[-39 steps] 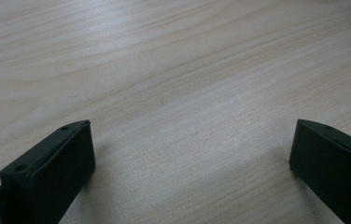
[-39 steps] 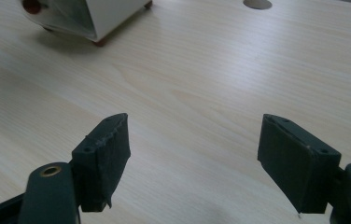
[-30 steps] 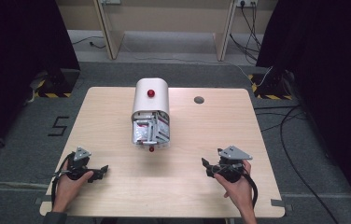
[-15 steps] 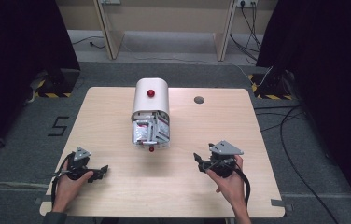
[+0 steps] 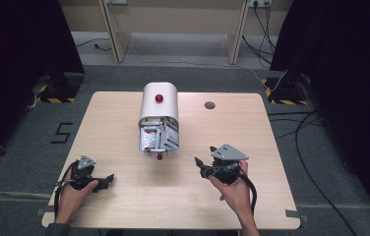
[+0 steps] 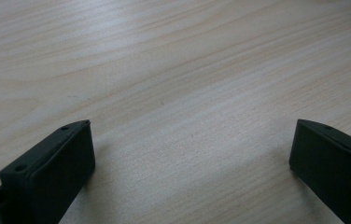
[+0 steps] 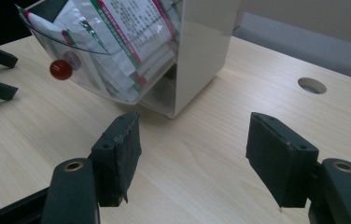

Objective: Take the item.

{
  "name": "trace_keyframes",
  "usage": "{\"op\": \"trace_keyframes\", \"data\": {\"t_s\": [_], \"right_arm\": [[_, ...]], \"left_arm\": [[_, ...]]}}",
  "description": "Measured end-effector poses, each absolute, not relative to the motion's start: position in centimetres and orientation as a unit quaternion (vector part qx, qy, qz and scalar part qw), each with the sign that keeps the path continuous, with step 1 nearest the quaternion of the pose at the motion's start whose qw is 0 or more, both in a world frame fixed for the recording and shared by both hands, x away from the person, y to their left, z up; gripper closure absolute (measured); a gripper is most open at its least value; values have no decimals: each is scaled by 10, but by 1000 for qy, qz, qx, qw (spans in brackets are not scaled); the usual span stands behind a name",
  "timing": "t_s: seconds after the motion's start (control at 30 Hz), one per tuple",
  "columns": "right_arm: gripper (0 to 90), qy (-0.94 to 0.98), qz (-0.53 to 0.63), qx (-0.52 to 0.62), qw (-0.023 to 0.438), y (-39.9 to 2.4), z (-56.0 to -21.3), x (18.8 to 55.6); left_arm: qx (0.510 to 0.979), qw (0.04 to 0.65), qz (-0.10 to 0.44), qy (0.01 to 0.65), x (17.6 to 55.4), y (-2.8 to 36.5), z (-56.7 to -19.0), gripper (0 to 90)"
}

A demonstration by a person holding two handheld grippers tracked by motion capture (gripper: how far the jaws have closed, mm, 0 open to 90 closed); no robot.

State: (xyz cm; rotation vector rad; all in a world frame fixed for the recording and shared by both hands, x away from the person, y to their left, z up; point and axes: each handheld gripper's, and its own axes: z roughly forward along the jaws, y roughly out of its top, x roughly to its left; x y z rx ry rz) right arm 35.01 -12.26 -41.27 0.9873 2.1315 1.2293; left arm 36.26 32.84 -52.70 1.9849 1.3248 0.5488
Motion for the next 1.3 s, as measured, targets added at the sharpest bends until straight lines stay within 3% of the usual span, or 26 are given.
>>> {"op": "trace_keyframes", "data": {"t_s": [1.3], "right_arm": [[372,801,464,297,236,-53,-374,361]], "left_arm": [[763,339,211,509,362,328,-527,0]]}}
